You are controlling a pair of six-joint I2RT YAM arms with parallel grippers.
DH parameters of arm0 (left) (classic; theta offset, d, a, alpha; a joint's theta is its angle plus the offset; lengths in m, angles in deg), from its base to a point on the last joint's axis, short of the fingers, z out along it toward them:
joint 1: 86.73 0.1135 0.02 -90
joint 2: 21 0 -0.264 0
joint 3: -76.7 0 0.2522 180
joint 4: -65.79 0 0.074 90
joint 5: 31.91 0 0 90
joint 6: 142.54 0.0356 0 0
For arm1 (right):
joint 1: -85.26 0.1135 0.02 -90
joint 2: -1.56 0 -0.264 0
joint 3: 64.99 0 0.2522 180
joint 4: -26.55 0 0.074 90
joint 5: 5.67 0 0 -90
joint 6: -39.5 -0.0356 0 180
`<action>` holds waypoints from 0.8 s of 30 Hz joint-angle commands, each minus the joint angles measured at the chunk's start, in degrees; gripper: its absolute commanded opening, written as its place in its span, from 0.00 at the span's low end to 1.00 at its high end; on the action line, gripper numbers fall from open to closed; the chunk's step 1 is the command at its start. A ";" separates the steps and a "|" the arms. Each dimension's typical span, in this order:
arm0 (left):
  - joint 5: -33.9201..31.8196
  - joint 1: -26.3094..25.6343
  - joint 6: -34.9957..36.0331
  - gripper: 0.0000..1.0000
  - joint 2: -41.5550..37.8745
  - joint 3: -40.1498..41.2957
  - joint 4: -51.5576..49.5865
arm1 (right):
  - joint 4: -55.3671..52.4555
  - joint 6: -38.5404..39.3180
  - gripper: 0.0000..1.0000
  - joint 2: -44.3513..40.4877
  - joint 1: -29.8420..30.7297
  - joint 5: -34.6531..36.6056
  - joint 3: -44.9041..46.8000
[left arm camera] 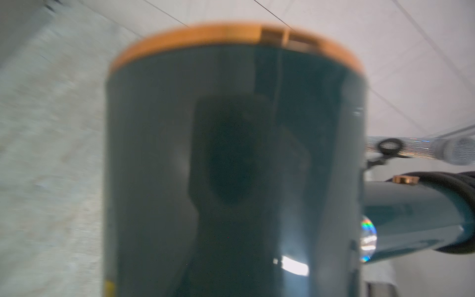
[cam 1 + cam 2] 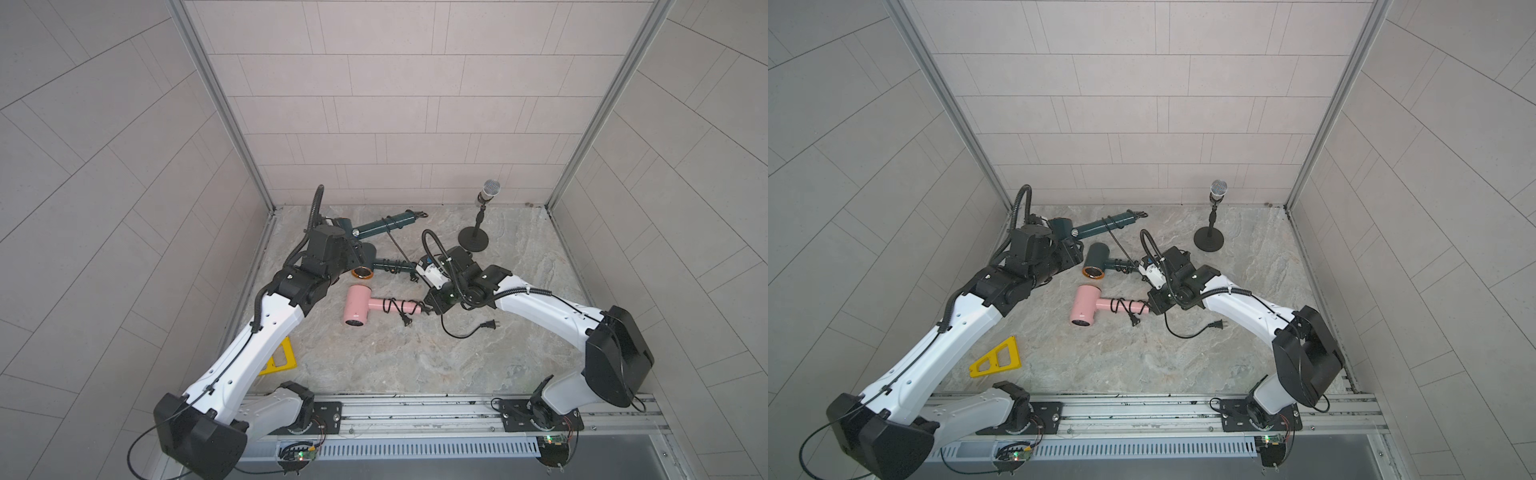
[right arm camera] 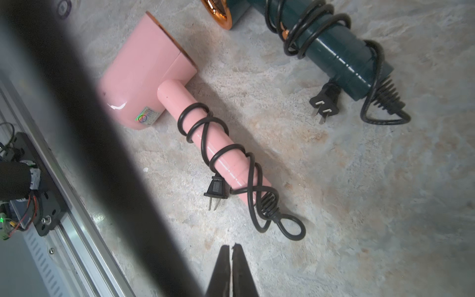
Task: Wrap the cord around the hair dryer
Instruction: Wrap the power cord around the hair dryer.
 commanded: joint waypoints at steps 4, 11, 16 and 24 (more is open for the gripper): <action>-27.89 0.58 9.83 0.00 1.93 4.25 6.84 | -23.25 8.89 0.00 -1.54 5.66 6.65 -9.87; -26.63 -0.46 12.10 0.00 5.39 4.47 7.00 | -35.90 14.27 0.00 1.07 9.74 9.57 -24.18; -20.65 -1.25 18.31 0.00 6.69 2.68 3.69 | -37.87 17.78 0.00 3.17 9.68 16.95 -33.50; -19.27 -2.43 17.57 0.00 8.77 0.16 -3.40 | -42.29 18.09 0.00 9.58 9.83 12.50 -50.21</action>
